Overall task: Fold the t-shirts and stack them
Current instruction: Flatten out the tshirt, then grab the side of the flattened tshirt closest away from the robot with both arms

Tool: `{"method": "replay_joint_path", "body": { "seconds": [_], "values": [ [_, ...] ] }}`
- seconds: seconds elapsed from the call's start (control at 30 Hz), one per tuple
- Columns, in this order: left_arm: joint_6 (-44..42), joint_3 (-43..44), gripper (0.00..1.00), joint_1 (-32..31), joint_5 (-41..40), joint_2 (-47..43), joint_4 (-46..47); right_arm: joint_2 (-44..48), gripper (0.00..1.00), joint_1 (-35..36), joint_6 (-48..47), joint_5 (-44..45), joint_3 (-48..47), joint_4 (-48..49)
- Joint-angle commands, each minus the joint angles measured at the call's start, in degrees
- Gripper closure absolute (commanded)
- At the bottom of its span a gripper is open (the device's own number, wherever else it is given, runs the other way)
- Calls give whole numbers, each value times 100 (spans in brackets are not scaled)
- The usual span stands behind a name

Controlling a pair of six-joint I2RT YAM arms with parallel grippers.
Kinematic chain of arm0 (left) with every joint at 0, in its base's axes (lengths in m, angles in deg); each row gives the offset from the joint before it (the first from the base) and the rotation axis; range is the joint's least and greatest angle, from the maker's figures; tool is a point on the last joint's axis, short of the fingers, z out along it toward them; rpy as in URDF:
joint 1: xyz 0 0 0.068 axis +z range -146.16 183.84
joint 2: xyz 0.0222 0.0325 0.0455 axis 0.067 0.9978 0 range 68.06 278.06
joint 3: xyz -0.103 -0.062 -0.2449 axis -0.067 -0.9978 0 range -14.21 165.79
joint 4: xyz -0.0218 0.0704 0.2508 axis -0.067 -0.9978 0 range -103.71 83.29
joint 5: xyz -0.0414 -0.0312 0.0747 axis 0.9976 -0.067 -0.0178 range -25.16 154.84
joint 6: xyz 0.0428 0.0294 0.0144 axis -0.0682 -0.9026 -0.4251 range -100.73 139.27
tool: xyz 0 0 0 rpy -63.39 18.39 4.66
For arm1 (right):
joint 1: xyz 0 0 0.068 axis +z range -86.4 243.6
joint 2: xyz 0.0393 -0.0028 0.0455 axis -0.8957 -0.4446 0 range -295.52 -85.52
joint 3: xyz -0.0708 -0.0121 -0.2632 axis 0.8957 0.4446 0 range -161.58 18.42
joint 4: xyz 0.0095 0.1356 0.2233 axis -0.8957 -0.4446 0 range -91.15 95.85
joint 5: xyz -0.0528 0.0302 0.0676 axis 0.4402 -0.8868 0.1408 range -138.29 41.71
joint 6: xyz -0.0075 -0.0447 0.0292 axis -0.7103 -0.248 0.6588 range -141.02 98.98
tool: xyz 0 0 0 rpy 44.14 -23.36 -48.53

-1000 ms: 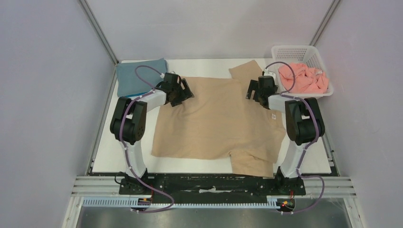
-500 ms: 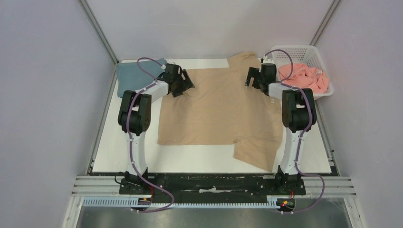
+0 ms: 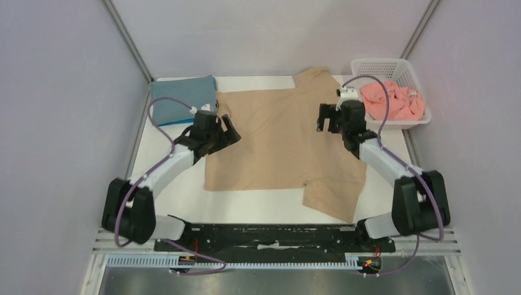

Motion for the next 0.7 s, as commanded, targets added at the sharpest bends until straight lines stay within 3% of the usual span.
{"method": "replay_joint_path", "body": {
  "seconds": [0.0, 0.2, 0.3, 0.47, 0.67],
  "values": [
    [360, -1126, 10, -15, -920, -1372, -698, 1333, 2, 139, 502, 651, 1601, 283],
    [927, -2358, 9, -22, -1676, -3042, -1872, 3252, 2, 132, 1164, 1049, 3041, 582],
    [1208, -2835, 10, -16, -1622, -3646, -2076, 3814, 2, 137, 1135, 1124, 3430, 685],
    [1547, -3369, 17, -18, -1379, -4146, -1971, 4075, 2, 137, 1186, 1249, 3613, 643],
    [1600, -3537, 26, -15, -1008, -3794, -1303, 3817, 2, 136, 1189, 1590, 3463, 455]
  ]
}}
